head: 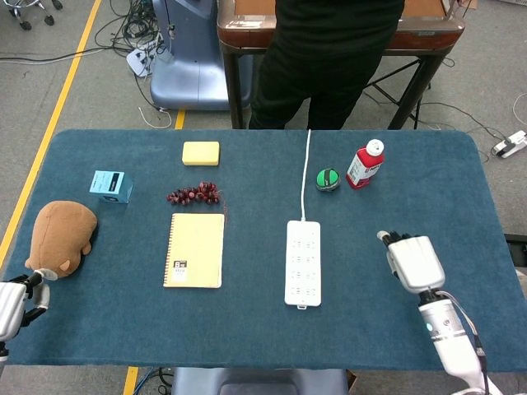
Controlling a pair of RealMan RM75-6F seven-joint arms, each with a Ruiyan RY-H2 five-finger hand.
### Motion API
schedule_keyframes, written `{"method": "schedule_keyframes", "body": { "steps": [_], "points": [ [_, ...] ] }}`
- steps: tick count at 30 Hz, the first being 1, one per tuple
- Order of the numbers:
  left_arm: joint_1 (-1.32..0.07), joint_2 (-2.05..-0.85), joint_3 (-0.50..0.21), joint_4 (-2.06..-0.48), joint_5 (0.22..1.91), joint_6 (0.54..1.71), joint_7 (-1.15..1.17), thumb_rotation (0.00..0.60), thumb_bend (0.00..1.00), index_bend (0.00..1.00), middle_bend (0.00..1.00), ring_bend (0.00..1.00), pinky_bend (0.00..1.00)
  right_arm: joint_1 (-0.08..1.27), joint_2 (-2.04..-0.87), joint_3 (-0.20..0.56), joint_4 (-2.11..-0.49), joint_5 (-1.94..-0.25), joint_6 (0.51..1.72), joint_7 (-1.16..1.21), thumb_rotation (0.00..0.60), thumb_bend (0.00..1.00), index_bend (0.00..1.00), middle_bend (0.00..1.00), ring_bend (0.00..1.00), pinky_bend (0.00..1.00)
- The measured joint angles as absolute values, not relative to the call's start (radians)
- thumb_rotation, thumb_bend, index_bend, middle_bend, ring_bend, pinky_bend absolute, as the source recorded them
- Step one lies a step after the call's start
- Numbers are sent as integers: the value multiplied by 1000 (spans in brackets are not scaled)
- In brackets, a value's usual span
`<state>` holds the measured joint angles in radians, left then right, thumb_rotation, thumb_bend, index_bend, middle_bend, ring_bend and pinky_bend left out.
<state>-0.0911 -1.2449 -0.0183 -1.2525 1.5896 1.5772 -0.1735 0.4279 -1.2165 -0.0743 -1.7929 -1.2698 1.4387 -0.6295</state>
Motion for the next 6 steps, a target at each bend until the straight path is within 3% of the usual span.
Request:
{"method": "schedule_keyframes", "body": {
  "steps": [6],
  "points": [
    [-92, -1250, -15, -1249, 1597, 1579, -166, 600, 606, 532, 709, 626, 896, 336, -1215, -100, -1739, -1332, 1510, -494, 600, 497, 313, 447, 550, 685]
  ]
}}
